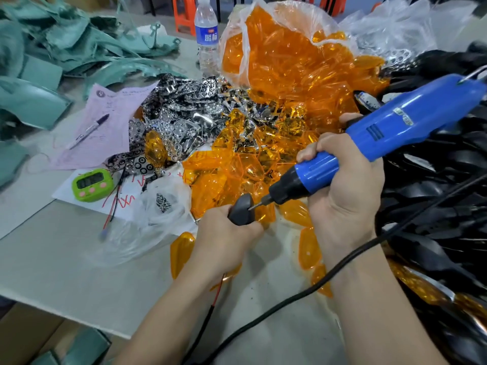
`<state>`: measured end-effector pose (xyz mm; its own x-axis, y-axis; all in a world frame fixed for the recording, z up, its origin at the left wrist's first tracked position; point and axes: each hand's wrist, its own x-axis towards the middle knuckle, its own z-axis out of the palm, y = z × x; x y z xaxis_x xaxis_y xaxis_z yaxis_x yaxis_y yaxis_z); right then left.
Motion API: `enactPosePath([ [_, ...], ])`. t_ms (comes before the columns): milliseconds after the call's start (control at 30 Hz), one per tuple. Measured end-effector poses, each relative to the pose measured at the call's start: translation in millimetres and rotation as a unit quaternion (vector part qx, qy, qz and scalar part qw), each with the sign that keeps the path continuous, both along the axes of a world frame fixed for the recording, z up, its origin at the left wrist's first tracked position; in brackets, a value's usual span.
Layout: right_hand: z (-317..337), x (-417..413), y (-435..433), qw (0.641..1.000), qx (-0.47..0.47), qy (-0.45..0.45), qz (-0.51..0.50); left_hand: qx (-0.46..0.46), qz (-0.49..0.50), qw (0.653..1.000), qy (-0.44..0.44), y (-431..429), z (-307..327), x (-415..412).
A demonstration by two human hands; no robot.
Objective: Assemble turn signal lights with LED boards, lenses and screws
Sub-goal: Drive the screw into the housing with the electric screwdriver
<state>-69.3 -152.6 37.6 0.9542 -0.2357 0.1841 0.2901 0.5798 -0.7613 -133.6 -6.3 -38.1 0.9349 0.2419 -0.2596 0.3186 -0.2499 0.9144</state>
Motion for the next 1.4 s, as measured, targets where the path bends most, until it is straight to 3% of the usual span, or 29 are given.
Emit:
enactPosePath([
  [200, 2, -9, 6, 0.998, -0.039, -0.039, -0.018, 0.003, 0.029, 1.000, 0.003, -5, 0, 2],
  [500, 11, -22, 14, 0.991, -0.084, -0.086, -0.064, 0.080, 0.079, 0.993, -0.021, -18, 1, 3],
  [667, 11, -27, 21, 0.981, -0.127, -0.113, -0.089, 0.054, 0.117, 0.992, 0.013, -26, 0, 5],
  [1067, 9, -21, 20, 0.991, -0.095, -0.090, -0.016, 0.075, 0.127, 0.989, 0.000, -21, 3, 5],
  [1233, 7, -20, 21, 0.980, -0.153, -0.123, 0.016, 0.061, 0.099, 0.993, 0.014, -24, 2, 6],
  [1400, 4, -14, 16, 0.978, -0.146, -0.127, 0.080, 0.038, 0.093, 0.994, 0.029, -19, -3, 7],
])
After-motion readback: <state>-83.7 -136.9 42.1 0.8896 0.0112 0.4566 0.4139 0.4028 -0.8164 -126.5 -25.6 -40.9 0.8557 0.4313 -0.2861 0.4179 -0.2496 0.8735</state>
